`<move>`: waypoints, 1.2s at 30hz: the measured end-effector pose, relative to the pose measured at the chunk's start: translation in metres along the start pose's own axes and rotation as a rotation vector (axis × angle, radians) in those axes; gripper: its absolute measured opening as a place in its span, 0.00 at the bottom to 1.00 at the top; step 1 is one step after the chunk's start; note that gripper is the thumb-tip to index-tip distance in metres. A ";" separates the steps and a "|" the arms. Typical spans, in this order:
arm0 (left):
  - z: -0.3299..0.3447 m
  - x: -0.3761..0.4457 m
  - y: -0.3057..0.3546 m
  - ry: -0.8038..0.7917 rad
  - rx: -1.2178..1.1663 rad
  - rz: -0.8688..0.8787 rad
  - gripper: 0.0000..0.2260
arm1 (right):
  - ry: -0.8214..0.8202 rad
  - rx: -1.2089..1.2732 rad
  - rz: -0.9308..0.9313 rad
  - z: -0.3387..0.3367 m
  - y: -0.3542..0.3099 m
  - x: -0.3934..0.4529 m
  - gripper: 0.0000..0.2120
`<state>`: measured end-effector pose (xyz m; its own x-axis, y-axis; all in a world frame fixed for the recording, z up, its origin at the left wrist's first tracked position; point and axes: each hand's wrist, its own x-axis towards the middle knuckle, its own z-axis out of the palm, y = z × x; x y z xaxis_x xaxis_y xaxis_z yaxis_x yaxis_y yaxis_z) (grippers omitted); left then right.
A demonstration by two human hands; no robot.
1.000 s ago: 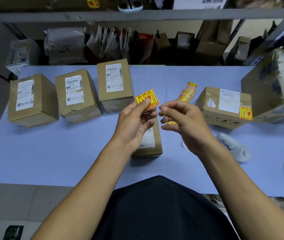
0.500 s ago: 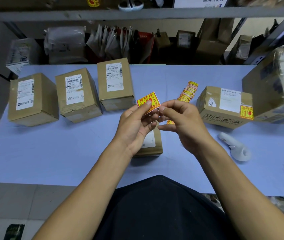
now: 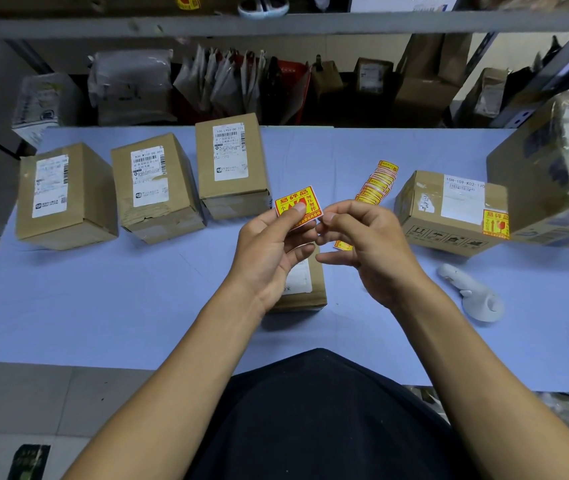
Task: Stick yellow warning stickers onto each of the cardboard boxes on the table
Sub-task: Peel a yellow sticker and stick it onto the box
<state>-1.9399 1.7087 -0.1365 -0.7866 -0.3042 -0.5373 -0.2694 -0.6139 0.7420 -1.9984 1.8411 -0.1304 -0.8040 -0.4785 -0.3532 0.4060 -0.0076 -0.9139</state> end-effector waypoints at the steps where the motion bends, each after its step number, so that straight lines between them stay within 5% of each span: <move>1: 0.000 0.000 0.000 0.003 0.010 0.006 0.06 | -0.002 -0.003 0.000 0.000 0.000 0.000 0.08; 15: 0.003 -0.004 0.001 0.004 0.083 0.068 0.07 | -0.022 -0.031 -0.045 0.003 0.001 0.000 0.14; 22: 0.005 -0.004 0.001 0.026 0.114 0.009 0.03 | 0.007 -0.113 -0.128 0.007 0.003 0.001 0.09; 26: 0.005 -0.004 -0.001 0.088 0.148 -0.056 0.20 | 0.029 -0.139 -0.192 0.008 0.004 0.001 0.09; 28: 0.003 -0.004 -0.004 0.150 0.290 0.072 0.24 | 0.048 -0.129 -0.208 0.008 0.004 0.001 0.09; 31: -0.001 -0.004 -0.003 0.072 0.470 0.360 0.12 | 0.047 -0.137 -0.228 0.008 0.005 0.001 0.09; 36: -0.004 -0.006 -0.001 -0.118 0.363 0.373 0.05 | 0.034 -0.158 -0.271 0.007 0.005 0.002 0.07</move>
<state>-1.9326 1.7086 -0.1352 -0.9173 -0.3567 -0.1771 -0.1176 -0.1822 0.9762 -1.9947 1.8340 -0.1345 -0.8889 -0.4478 -0.0961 0.1039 0.0072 -0.9946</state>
